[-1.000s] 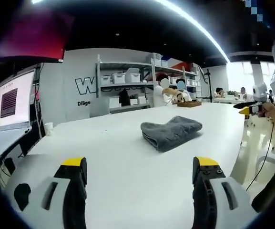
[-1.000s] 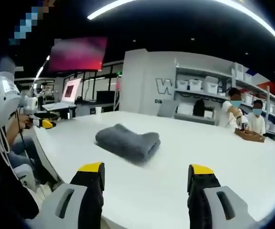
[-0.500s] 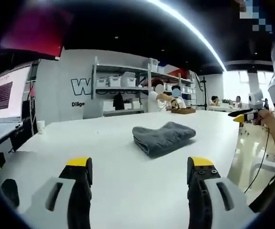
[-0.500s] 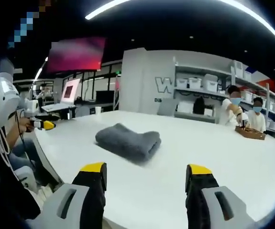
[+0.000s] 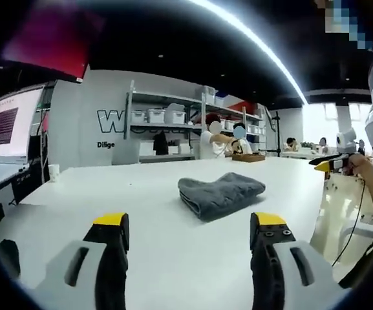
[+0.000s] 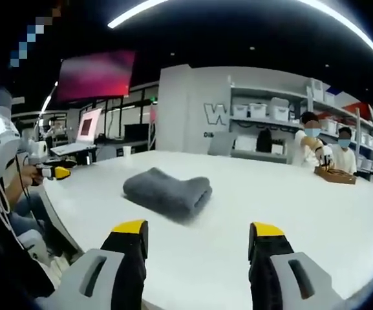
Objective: Open the folded towel by lifting each exposed corner and separating the folded layers until the towel lies flat within the target outline without major curled edges
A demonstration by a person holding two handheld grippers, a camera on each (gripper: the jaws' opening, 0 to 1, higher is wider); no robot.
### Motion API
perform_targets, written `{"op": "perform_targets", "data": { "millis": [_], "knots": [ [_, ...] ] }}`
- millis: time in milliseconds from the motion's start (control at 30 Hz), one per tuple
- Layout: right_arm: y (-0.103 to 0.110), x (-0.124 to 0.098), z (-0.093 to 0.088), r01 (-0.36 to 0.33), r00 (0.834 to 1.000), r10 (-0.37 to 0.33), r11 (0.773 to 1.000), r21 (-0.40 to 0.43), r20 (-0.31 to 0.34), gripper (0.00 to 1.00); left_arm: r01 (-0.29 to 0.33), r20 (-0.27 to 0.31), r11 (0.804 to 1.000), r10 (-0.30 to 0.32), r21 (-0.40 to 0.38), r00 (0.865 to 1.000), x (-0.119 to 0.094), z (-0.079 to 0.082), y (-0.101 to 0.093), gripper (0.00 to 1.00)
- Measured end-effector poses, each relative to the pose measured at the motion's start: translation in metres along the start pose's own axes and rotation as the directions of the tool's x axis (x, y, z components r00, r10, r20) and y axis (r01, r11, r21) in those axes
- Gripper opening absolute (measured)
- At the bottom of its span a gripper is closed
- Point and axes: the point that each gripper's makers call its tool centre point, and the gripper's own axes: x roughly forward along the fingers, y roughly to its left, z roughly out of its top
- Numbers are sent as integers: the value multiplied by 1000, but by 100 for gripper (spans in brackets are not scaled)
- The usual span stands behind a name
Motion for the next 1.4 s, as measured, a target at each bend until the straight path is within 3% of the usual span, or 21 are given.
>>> {"op": "perform_targets", "data": {
  "millis": [100,267,433,733,967,1233,1400],
  "knots": [
    [1,3,3,-9,1000,9,1000,-13,2,59,5,11,1000,-5,-11,1000,3,1,-1,72],
    [4,6,7,-21,1000,21,999,-30,3,58,25,32,1000,-25,-10,999,7,5,-4,60],
    [5,10,9,-27,1000,27,999,-36,3,56,57,63,997,-54,-44,997,14,13,-8,62],
    [4,21,10,-32,999,32,999,-16,8,55,64,43,997,-62,-40,997,26,11,-5,59],
    [6,26,13,-49,998,49,999,-6,25,55,93,12,996,-93,10,996,33,10,-7,58],
    [9,37,14,-63,997,63,998,-7,37,50,163,-12,986,-163,19,987,40,8,-20,54],
    [12,44,16,-76,996,76,997,-19,40,50,124,-32,991,-122,49,992,43,7,-9,54]
  ]
}}
